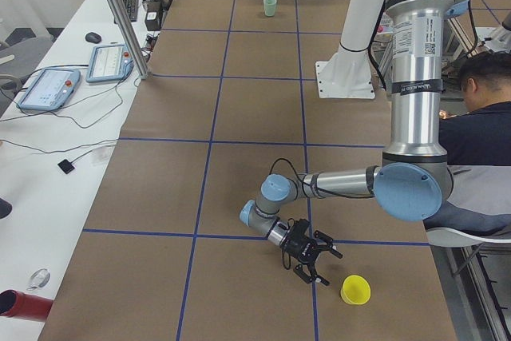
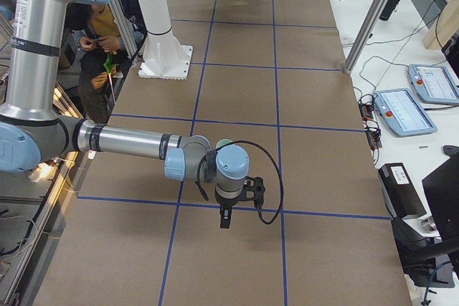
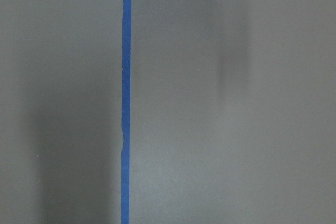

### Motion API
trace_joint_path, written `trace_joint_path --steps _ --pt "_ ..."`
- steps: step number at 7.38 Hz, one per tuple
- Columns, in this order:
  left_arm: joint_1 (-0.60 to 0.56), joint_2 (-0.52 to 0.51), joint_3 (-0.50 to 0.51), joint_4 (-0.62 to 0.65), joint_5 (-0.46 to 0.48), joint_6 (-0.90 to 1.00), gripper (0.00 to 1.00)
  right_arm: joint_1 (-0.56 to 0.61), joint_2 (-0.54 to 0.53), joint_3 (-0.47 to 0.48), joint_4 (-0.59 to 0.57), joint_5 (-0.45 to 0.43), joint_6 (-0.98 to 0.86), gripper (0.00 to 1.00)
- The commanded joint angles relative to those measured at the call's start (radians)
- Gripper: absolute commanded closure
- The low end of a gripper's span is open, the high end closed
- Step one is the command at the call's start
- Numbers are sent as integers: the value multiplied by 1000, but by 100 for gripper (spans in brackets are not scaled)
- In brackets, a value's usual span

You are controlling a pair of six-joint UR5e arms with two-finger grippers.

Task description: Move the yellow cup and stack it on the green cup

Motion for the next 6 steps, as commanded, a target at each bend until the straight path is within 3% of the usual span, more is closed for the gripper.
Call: trace_joint_path --steps 1,3,6 --pt "9 1 -6 -14 -16 6 0 0 0 -2 0 -2 0 0" --pt "9 15 -77 -46 -14 54 0 0 0 -2 6 -2 0 0" --pt "11 103 -77 -177 -14 152 0 0 0 -2 25 0 0 0"
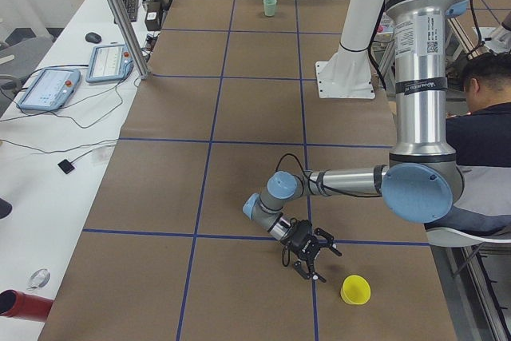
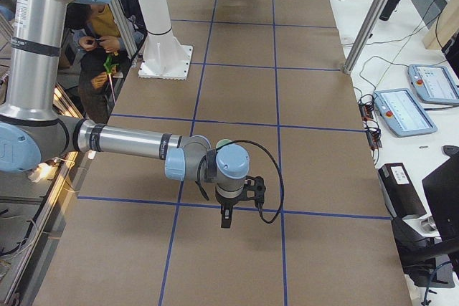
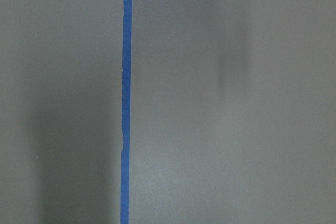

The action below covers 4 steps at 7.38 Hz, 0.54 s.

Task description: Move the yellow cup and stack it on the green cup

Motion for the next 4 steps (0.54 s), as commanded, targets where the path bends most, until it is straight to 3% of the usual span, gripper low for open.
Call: trace_joint_path --steps 1,4 --pt "2 39 1 -52 -3 46 0 0 0 -1 15 0 0 0" --pt "14 41 62 -99 -36 46 0 0 2 0 20 2 0 0"
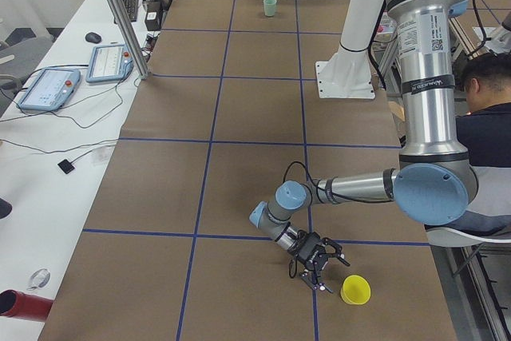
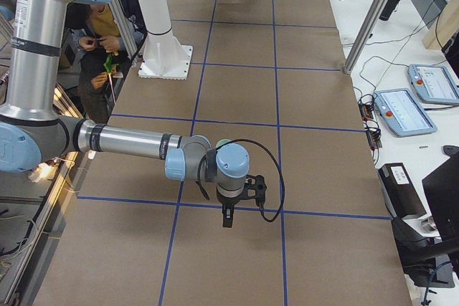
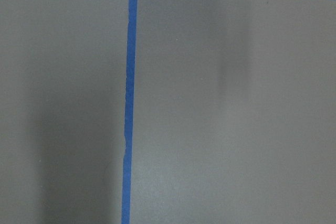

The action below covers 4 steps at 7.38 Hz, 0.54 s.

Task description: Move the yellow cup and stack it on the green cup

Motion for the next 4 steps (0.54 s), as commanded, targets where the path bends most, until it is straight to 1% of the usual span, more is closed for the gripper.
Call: trace_joint_path --steps 1,2,4 --pt "8 1 88 -53 -28 -1 0 -2 0 1 1 2 0 0" --pt "11 1 113 -64 -32 -2 0 -2 0 1 1 2 0 0" --pt "27 1 137 -64 -94 -4 0 -2 0 1 1 4 0 0"
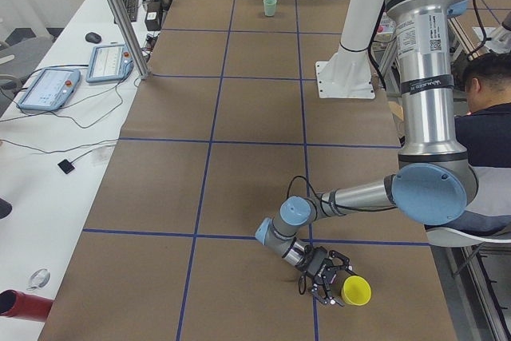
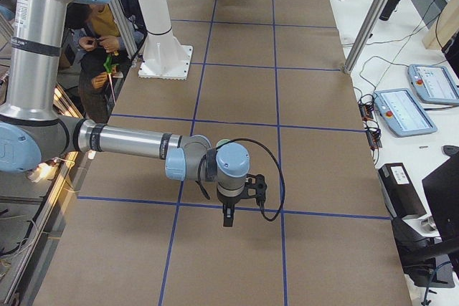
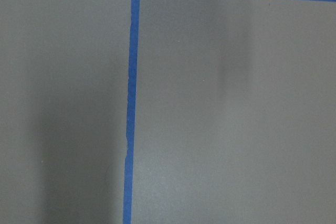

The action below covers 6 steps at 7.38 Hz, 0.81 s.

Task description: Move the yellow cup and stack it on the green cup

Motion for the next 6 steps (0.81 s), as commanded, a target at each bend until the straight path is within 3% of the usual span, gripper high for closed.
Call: trace_joint_path --steps 1,6 --pt "20 0 28 -1 -65 -5 0 -2 0 0 2 1 0 0" --pt "39 2 109 -3 -101 -5 0 -2 2 0 0 1 1 0"
